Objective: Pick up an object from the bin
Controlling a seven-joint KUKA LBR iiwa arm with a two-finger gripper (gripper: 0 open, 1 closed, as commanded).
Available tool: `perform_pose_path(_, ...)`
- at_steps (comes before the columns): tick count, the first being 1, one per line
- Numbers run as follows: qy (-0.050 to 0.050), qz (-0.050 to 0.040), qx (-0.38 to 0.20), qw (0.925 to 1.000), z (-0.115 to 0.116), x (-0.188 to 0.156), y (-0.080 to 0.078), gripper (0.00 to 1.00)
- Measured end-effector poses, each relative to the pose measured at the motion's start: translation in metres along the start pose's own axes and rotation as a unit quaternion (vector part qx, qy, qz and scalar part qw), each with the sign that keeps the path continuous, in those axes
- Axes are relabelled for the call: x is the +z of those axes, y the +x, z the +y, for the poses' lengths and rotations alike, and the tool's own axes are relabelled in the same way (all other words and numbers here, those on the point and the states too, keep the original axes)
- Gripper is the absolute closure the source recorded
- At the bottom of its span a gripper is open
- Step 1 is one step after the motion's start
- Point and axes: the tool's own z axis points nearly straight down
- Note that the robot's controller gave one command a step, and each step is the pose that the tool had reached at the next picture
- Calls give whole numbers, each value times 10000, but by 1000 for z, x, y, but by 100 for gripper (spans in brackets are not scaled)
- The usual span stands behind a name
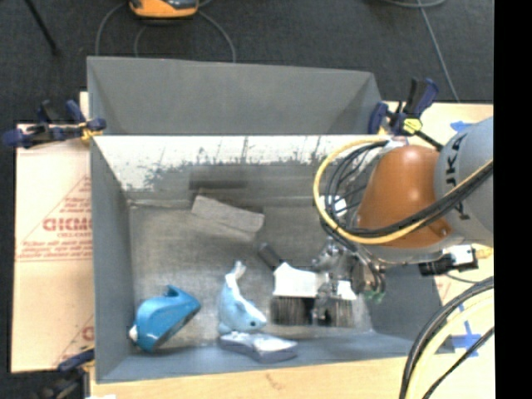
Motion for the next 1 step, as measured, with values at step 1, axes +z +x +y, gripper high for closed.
perform_pose_path(1, 0, -8, -1, 10000, 0, -10, 0, 100)
